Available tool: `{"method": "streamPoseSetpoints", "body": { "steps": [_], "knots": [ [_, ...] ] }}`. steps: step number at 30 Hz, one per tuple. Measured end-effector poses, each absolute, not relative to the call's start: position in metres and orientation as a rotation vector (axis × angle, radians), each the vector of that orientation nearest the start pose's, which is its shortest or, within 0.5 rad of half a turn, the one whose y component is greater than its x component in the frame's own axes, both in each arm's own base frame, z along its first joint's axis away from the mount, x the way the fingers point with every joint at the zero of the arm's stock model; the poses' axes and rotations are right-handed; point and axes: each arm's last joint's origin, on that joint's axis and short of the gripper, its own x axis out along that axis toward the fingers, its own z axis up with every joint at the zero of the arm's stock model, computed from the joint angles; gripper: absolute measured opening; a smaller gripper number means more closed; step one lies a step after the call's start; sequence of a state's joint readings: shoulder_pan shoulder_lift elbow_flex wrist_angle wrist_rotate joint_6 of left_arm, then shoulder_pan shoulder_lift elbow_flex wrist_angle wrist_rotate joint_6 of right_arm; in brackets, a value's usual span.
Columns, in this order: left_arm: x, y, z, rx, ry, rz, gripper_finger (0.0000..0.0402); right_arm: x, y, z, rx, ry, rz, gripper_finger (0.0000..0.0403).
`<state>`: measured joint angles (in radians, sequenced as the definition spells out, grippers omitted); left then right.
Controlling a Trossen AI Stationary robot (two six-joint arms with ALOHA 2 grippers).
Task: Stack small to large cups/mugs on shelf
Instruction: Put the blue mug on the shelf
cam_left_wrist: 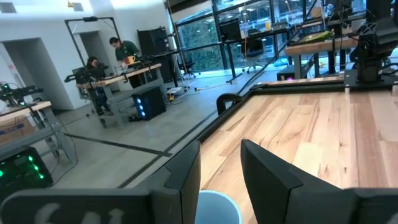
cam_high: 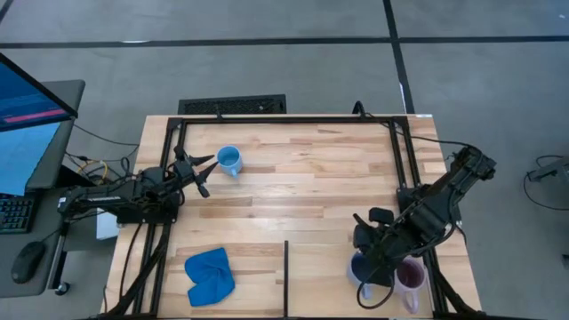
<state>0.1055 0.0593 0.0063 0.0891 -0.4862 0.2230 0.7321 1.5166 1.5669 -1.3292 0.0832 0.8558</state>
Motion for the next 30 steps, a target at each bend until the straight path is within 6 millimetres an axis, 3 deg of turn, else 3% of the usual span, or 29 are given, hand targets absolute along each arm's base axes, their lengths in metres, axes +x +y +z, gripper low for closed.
{"method": "streamPoseSetpoints", "body": {
  "steps": [30],
  "knots": [
    [0.0956, 0.0237, 0.1695, 0.209, 0.030, 0.593, 0.0108, 0.2080, 0.1856, 0.3475, 0.261, 1.312, 0.067, 0.0063]
  ]
}}
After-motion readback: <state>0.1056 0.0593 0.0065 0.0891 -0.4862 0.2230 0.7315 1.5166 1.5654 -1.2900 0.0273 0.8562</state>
